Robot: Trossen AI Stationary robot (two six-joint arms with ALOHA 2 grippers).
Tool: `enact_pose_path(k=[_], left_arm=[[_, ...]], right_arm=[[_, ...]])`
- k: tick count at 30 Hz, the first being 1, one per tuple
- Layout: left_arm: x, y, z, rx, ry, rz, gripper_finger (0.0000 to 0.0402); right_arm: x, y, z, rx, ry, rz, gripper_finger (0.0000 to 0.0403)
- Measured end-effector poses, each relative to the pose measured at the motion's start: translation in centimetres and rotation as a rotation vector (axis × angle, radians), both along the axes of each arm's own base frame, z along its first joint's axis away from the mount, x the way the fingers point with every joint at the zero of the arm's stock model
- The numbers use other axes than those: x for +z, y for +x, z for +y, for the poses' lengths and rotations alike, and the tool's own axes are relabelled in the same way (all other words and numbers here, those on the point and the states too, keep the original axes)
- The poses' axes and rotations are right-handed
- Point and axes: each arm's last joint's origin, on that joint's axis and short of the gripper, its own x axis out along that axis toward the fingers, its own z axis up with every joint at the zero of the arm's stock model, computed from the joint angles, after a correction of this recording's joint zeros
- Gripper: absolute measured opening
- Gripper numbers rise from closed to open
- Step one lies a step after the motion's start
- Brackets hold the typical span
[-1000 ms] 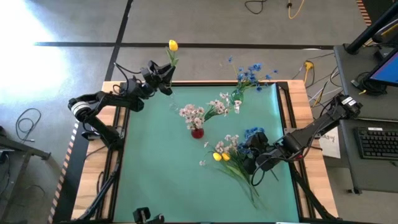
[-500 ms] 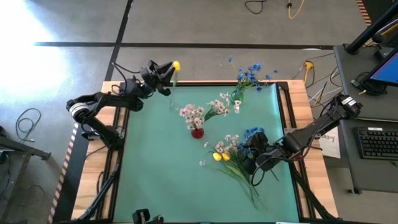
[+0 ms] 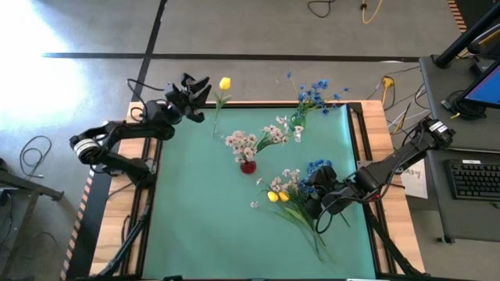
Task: Sort flowers into vase by color
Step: Put the white flowers into the red vase
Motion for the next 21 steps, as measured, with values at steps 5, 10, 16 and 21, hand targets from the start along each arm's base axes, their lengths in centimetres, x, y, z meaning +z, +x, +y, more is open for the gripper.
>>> enact_pose_path(k=[5, 10, 16, 21], left_arm=[[1.1, 0.2, -1.8, -0.080, 0.082, -0.002, 0.0147], [2.2, 0.4, -4.2, -0.161, 0.169, -0.008, 0.0147], [2.9, 0.9, -6.9, -0.354, 0.196, 0.059, 0.0147], [3.5, 1.2, -9.9, -0.523, 0.238, 0.074, 0.0147]], right_arm=[[0.0, 0.0, 0.0, 0.000, 0.000, 0.000, 0.0297], [0.0, 0.0, 0.0, 0.001, -0.001, 0.000, 0.0297], [0.0, 0.0, 0.0, 0.000, -0.001, 0.000, 0.0297], [0.0, 0.0, 0.0, 0.006, -0.009, 0.001, 0.0297]])
